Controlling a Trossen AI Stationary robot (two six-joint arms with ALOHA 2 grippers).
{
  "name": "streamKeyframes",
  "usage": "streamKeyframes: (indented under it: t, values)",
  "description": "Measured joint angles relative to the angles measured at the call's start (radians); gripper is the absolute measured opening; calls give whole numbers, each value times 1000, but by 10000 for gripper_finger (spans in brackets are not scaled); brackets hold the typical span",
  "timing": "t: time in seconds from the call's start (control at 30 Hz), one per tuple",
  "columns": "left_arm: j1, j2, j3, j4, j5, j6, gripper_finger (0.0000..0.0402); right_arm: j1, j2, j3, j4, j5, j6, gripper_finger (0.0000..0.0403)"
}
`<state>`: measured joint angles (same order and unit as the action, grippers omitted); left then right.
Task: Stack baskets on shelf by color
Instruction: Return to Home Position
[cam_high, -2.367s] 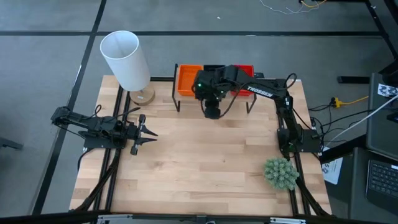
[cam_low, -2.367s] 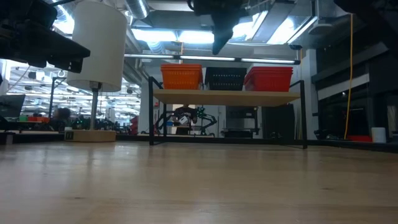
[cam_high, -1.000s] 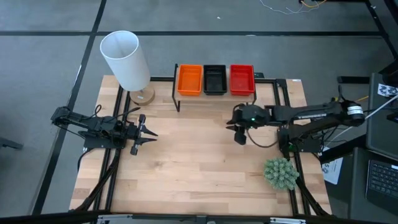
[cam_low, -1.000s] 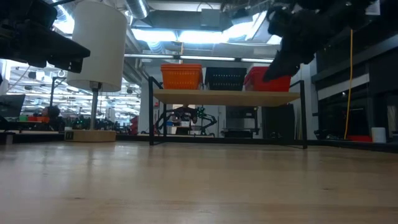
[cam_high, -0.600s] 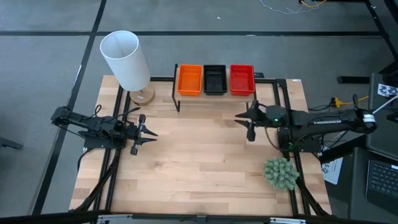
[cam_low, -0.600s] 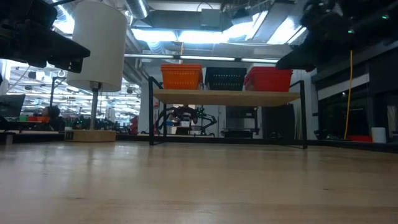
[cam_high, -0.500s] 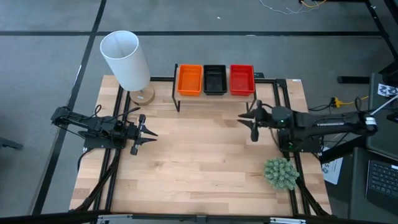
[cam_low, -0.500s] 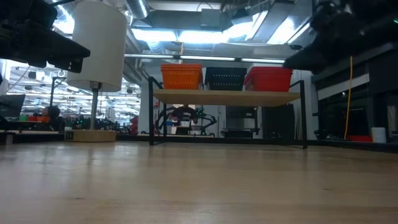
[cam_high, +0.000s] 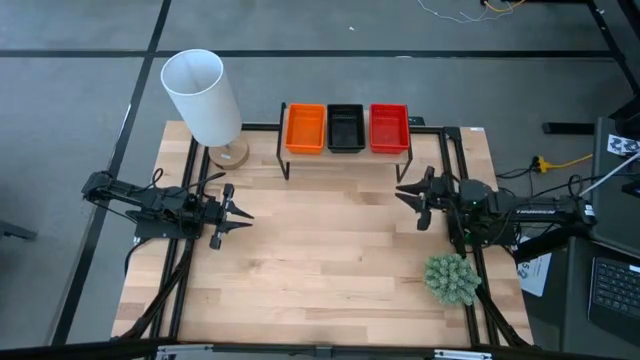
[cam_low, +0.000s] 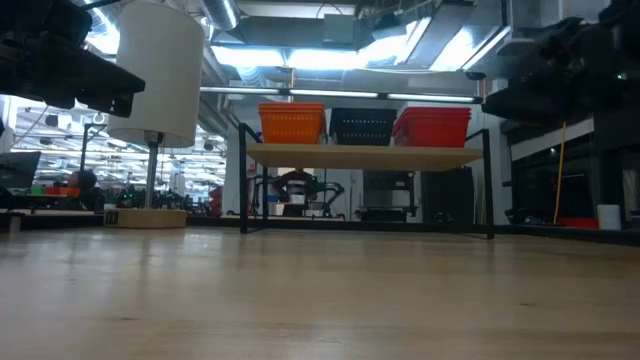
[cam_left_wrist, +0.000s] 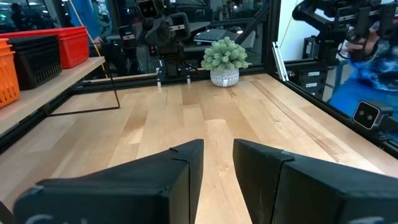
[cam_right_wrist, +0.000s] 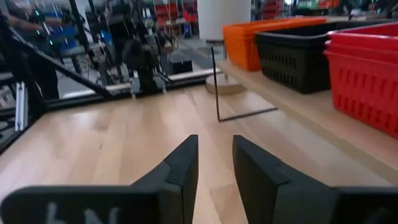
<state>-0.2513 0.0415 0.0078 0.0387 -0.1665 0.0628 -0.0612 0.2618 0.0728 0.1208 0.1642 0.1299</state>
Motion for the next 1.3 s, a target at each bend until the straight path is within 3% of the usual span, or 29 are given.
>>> streamKeyframes:
  t: [0.23, 0.5, 1.3]
  values:
    - [0, 0, 0, 0, 0, 0, 80, 0, -162, -66, 65, 0, -5, 98]
    - [0, 0, 0, 0, 0, 0, 80, 0, -246, -66, 64, 0, -6, 98]
    - [0, 0, 0, 0, 0, 0, 80, 0, -260, -66, 62, 0, -7, 98]
